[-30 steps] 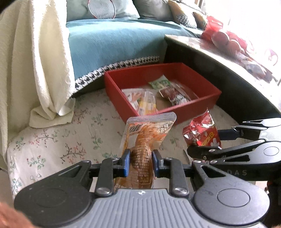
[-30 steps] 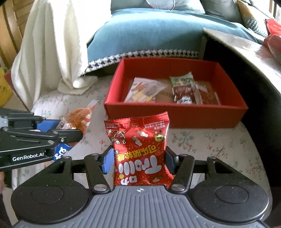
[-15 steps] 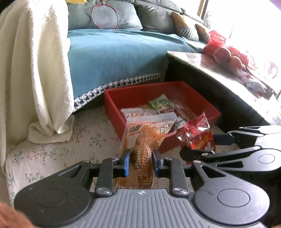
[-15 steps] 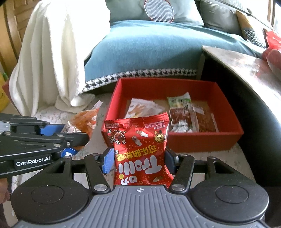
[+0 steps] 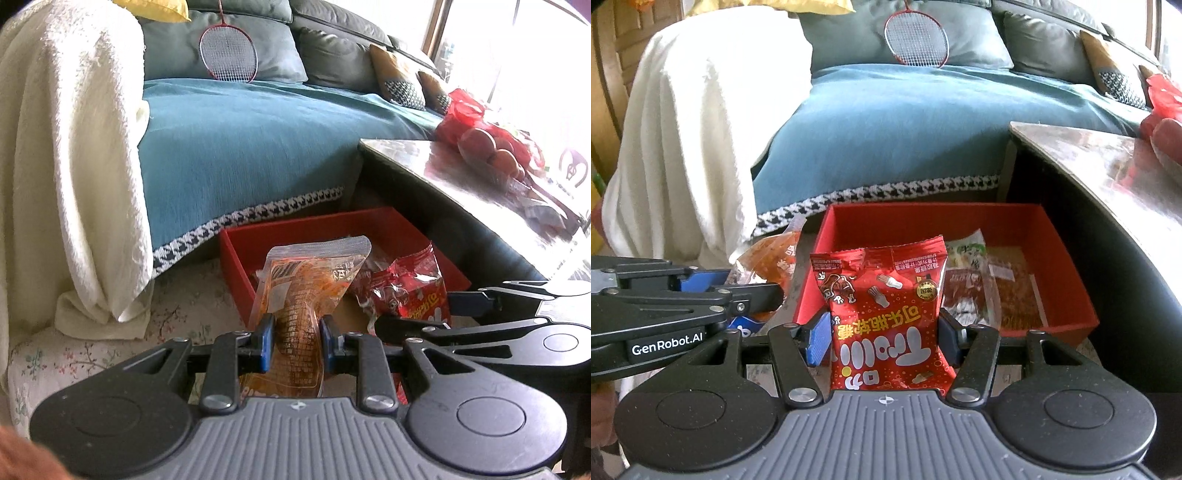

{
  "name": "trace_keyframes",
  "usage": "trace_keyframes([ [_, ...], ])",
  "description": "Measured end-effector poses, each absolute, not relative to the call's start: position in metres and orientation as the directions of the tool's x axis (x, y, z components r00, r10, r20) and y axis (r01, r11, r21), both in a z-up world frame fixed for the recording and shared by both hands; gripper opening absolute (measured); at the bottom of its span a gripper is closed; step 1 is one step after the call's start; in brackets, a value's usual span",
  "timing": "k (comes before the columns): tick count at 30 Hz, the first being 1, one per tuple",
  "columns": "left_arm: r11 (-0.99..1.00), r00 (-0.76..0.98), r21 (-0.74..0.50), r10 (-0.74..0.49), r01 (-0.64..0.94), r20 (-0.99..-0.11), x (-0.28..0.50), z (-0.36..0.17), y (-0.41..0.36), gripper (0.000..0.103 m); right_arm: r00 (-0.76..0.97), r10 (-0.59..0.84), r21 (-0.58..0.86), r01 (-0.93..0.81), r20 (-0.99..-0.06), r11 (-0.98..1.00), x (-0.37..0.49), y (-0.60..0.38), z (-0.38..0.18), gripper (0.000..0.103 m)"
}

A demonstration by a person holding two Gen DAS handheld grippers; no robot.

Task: Organize snacks
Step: 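Lift both held bags and carry them over the red box, then lower both bags into the red box and open both tools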

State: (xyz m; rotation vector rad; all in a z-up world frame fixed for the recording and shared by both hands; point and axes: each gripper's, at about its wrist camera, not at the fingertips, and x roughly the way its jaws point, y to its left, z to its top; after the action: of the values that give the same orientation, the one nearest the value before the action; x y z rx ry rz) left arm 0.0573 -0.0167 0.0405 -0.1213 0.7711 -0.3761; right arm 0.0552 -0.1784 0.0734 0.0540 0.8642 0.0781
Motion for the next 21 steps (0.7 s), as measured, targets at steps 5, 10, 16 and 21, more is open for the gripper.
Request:
trace_keyframes([
  [5, 0.930, 0.666, -0.238, -0.367, 0.280, -0.649, 0.070, 0.045, -0.020, 0.020, 0.656, 0.090, 0.086, -0.039, -0.749, 0.996, 0.067, -0.185, 0.075, 0.065],
  [10, 0.933, 0.676, -0.236, -0.360, 0.273, -0.643, 0.082, 0.047, -0.026, 0.020, 0.655, 0.088, 0.090, -0.031, -0.751, 0.995, 0.080, -0.193, 0.070, 0.065],
  [16, 0.935, 0.674, -0.223, -0.355, 0.277, -0.648, 0.098, 0.042, -0.037, 0.020, 0.651, 0.074, 0.094, -0.005, -0.755, 0.996, 0.095, -0.207, 0.064, 0.065],
  [21, 0.936, 0.663, -0.219, -0.350, 0.276, -0.662, 0.108, 0.033, -0.043, 0.020, 0.644, 0.061, 0.094, 0.017, -0.762, 0.995, 0.109, -0.216, 0.057, 0.065],
])
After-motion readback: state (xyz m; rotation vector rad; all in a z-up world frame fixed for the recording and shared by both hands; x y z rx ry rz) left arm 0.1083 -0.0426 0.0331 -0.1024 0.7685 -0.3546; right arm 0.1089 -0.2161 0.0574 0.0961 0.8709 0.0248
